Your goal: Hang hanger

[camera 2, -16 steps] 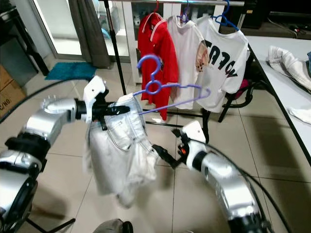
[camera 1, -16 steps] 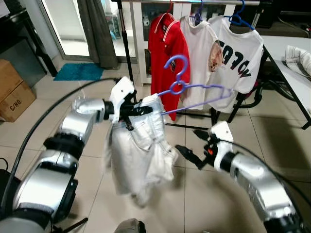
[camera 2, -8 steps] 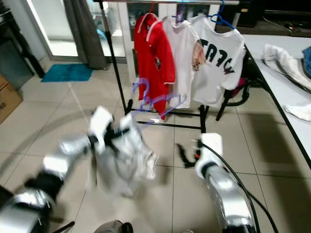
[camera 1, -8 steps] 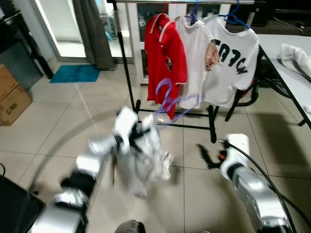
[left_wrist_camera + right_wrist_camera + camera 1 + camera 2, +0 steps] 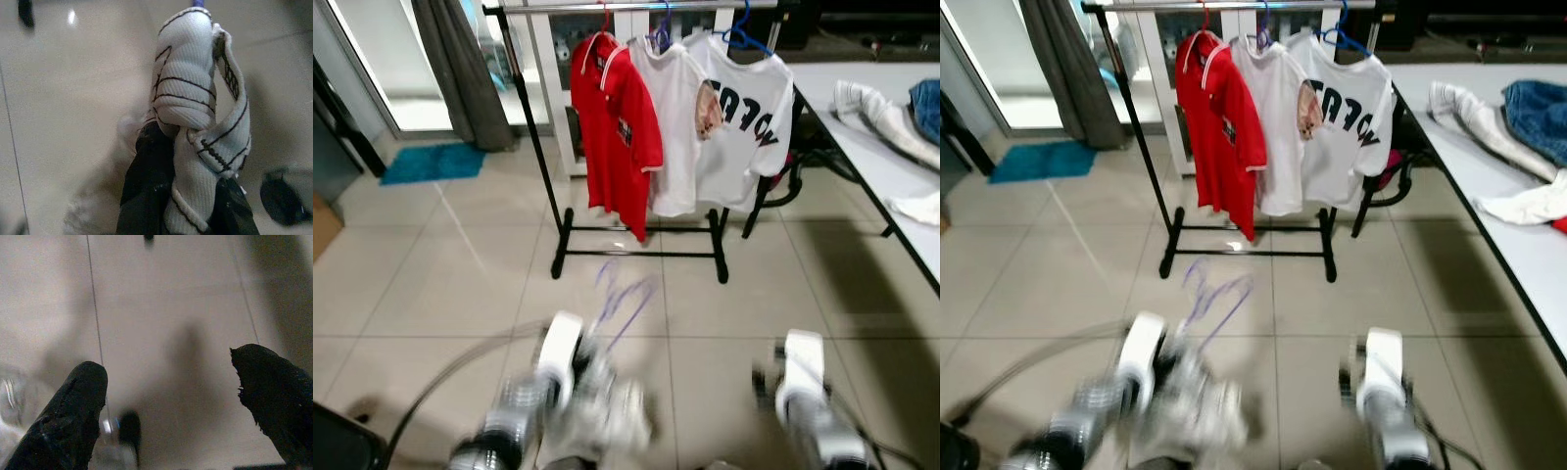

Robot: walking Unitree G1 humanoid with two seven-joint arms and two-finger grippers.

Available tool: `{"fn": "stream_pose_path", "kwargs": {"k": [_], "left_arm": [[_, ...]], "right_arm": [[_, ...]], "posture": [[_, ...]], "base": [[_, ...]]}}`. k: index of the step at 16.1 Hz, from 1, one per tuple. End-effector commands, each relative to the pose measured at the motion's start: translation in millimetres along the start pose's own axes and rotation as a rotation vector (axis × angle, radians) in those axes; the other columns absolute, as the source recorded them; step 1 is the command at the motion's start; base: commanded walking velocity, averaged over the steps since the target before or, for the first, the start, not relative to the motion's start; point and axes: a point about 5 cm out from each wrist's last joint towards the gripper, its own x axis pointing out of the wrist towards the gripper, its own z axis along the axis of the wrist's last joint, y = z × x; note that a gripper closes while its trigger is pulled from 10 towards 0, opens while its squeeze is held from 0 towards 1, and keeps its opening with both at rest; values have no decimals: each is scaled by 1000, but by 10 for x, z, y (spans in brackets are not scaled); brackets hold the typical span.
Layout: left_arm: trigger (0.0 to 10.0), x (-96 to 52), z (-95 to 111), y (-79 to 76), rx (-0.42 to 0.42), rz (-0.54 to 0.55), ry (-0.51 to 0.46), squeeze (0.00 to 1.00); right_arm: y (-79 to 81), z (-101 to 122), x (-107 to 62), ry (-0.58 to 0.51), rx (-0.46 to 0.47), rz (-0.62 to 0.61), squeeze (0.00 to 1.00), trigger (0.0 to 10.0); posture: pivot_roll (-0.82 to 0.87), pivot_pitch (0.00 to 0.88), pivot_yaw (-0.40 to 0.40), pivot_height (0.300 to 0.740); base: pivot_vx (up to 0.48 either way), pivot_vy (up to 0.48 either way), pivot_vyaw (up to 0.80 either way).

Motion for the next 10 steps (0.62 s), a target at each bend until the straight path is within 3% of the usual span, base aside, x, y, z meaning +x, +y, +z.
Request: {"fn": "stream_pose_path", "kwargs": {"k": [1,3,5,8,10], "left_arm": [[0,-41,-103,69,-39,60,4,0],[0,-97,-301,64,-114,81,13,0],[0,-129,-423,83,-188,107,51,0],[0,-167,-610,33,-193,84,144,0],[0,-176,-641,35,-285,115,135,0]], "right_arm": [[81,-206,-11,70,-12,38,0,10000],[125,-486,-50,171,63,31,0,10000],[211,-588,-73,206,104,60,0,10000],[208,-709,-96,279,167,83,0,10000],[262,-737,-106,302,144,111,0,10000]], "posture": [[-66,19,49,740],[-34,22,34,740],[-27,28,40,740],[-35,30,39,740],[-31,22,28,740]], "base": [[0,0,0],[0,0,0],[0,0,0],[0,0,0],[0,0,0]]}}
